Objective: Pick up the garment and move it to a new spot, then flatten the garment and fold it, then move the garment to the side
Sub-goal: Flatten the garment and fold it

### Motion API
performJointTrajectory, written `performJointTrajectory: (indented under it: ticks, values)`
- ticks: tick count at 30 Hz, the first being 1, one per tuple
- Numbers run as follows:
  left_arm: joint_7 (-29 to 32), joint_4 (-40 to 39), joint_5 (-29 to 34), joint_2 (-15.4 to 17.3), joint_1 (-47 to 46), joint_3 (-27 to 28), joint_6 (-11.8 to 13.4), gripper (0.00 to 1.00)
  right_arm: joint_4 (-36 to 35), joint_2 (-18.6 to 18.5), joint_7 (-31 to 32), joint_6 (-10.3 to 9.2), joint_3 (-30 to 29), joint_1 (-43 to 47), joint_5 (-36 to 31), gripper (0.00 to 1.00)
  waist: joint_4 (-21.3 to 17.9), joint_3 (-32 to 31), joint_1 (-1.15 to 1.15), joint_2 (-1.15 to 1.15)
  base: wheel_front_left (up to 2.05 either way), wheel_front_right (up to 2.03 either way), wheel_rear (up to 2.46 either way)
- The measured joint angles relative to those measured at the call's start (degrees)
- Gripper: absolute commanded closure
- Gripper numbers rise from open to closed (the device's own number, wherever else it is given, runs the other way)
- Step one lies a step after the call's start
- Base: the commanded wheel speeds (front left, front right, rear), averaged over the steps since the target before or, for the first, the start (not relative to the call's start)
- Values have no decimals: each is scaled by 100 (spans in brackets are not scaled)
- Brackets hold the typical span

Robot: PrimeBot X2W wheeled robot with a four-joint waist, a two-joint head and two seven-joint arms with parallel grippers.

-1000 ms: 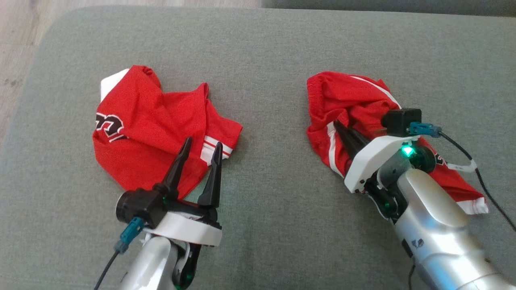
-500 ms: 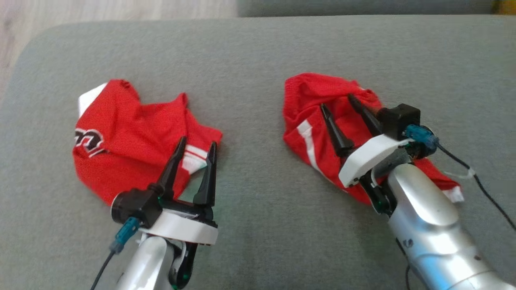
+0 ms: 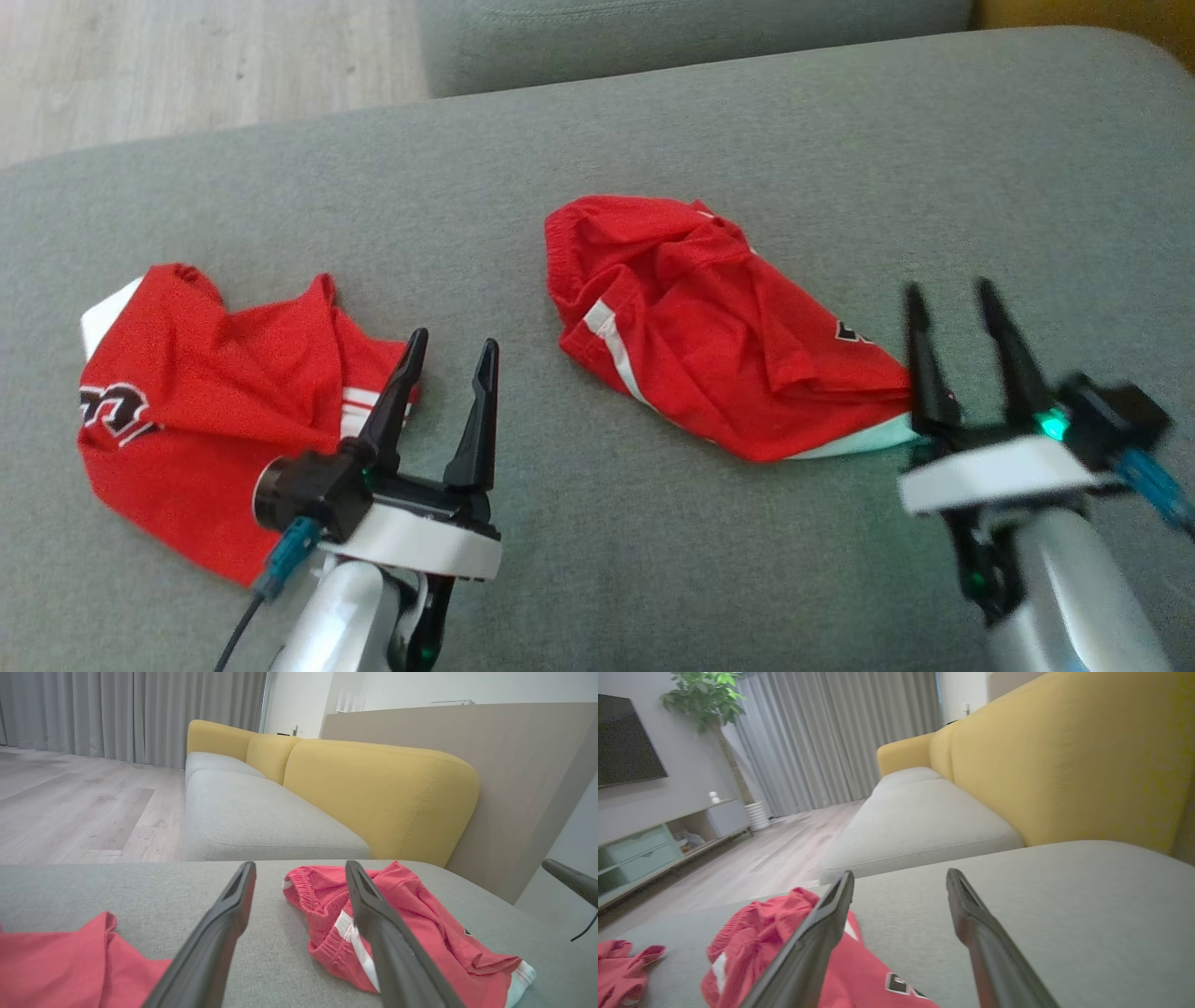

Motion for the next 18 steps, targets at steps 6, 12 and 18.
performJointTrajectory:
  ticks: [6,12,18]
  values:
    - [0,4,-1,4,1,0,0,0,-383,65,-16,0,-586,839,-227,0,-187,-50,0,0,0,0,0]
    - [127,158,1,120,-53,-191,-2,0,-586,131,-16,0,-572,852,21,0,-347,47,0,0,0,0,0]
    - [1129,564,66,398,-831,-989,-9,0,-615,131,-16,0,-549,809,107,0,-471,277,1,0,0,0,0]
